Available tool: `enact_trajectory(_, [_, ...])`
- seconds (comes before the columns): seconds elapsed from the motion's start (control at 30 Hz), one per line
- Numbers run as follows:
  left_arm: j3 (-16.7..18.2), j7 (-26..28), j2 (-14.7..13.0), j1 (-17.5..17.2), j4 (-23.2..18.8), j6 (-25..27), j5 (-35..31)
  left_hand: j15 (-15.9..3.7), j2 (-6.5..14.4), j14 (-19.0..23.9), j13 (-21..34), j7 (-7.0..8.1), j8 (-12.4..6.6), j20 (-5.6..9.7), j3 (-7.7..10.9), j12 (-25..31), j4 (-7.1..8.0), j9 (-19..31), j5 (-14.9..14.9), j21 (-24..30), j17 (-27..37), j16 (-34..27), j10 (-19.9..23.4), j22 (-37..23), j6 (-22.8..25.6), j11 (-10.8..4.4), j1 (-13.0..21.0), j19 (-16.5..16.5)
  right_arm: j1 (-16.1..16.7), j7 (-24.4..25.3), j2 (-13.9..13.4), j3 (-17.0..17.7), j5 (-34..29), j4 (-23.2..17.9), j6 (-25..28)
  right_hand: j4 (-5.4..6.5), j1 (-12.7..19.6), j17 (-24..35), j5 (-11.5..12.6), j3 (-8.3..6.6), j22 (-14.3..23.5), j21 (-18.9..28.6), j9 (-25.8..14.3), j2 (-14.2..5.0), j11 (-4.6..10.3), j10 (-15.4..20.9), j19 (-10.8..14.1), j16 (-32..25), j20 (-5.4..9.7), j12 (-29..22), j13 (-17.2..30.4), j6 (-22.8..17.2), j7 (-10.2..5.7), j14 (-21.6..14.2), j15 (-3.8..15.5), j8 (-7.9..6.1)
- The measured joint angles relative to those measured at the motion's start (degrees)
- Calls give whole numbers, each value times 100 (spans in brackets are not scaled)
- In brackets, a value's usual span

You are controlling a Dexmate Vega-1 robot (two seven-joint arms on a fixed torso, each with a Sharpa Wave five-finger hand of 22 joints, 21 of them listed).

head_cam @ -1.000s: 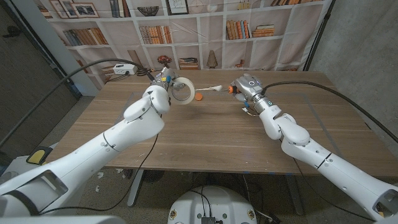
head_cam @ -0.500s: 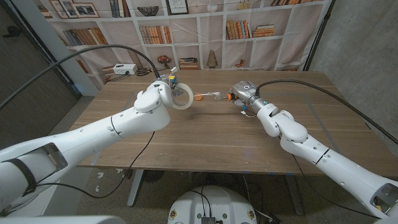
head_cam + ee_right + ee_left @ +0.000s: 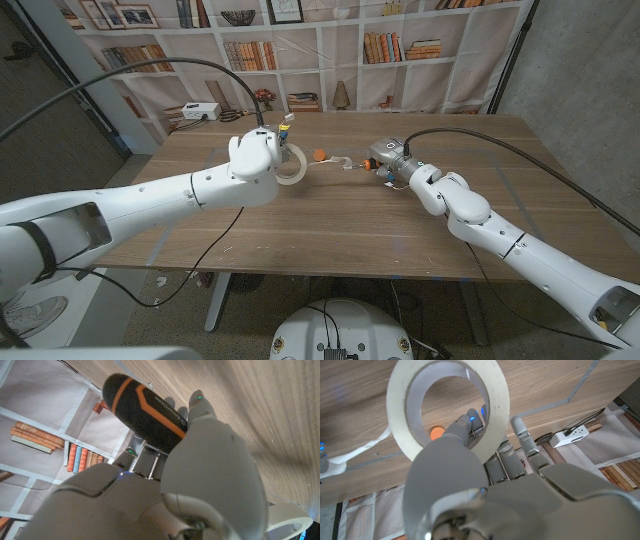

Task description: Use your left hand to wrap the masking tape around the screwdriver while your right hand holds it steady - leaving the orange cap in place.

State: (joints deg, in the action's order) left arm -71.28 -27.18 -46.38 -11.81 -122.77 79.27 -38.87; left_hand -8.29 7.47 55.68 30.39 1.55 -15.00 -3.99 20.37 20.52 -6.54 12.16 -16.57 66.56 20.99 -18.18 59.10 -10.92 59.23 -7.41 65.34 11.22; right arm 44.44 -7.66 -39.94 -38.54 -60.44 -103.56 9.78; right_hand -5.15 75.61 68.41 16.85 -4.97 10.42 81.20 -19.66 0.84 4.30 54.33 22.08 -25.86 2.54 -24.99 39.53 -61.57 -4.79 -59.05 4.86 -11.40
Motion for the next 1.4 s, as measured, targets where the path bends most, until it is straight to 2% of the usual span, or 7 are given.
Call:
enact_trajectory(0.3, [-732, -1236, 137, 362, 375, 32, -1438, 66, 121, -222, -39, -34, 109, -71, 111, -194, 159, 153, -77, -28, 0, 177, -153, 0, -443, -153, -124, -195, -102, -417, 35, -84, -126, 59, -37, 8, -30, -183, -100, -59, -3, 0, 27, -31, -41, -144, -60, 202, 3, 136, -145, 187, -3, 41, 41, 43])
enact_trajectory(0.47, [-1095, -2139, 286, 478, 747, -138, -2525, 133, 183, -475, -29, 34, 200, -62, 159, -337, 108, 226, -87, -28, 53, 243, -261, -1, -700, -261, -27, -267, -179, -704, 87, -155, -309, 84, -8, -80, 25, -884, -377, -308, -31, -70, 97, -97, -64, -515, -206, 903, -17, 445, -417, 650, -86, 217, 217, 91])
enact_trajectory(0.63, [-777, -2812, 445, 86, 996, -655, -3519, 304, 112, -1196, -229, 191, 430, -104, 53, -750, -11, 210, 62, -28, 54, 534, -852, -1, -1469, -374, 103, -519, -224, -913, 138, -214, -509, 91, 99, -176, 593, -1583, -565, -399, -68, -273, 221, -464, 89, -1207, -432, 1424, -16, 1000, -739, 1278, -279, 472, 358, 103])
enact_trajectory(0.87, [104, -3308, 738, -709, 1202, -1735, -4954, 532, -384, -2690, -611, 359, 508, -296, -352, -1019, 108, 72, 20, -327, -333, 777, -2615, 51, -3265, -293, -351, -1221, -254, -1180, 196, -284, -802, 86, 259, -86, 618, -2456, -536, -421, -83, -730, 409, -725, 258, -1612, -862, 1614, -21, 1399, -1065, 1651, -509, 1756, -18, 57])
enact_trajectory(1.03, [790, -3441, 993, -1254, 1289, -2431, -5791, 586, -669, -3746, -852, 273, 509, -514, -699, -1019, 206, -25, -178, -677, -579, 782, -3743, 81, -4396, -93, -575, -1661, -278, -1437, 253, -336, -1064, 57, 366, 55, 192, -2991, -359, -309, -113, -1077, 545, -751, 298, -2214, -891, 1589, -51, 1463, -1253, 2200, -661, 2568, -147, 82])
enact_trajectory(1.17, [1429, -3517, 1264, -1738, 1357, -3039, -6421, 638, -863, -4507, -1007, 129, 509, -668, -1010, -1019, 331, -67, -365, -939, -728, 804, -4502, 81, -5074, 260, -770, -1896, -313, -1791, 317, -362, -1294, 38, 466, 226, -360, -3284, -143, -57, -122, -1550, 663, -442, 276, -2887, -993, 1544, -29, 1463, -1428, 2876, -740, 3406, -213, 103])
enact_trajectory(1.4, [2118, -3527, 1598, -2234, 1390, -3748, -7033, 1044, -978, -5226, -1152, 56, 509, -778, -1331, -1019, 506, -98, -593, -1230, -846, 803, -5267, 81, -5737, 682, -977, -2088, -331, -2125, 384, -347, -1476, -5, 569, 613, -1322, -3610, 119, 651, -89, -2450, 794, 18, 342, -3921, -1663, 1500, -41, 1463, -1687, 4353, -768, 4527, -257, 147])
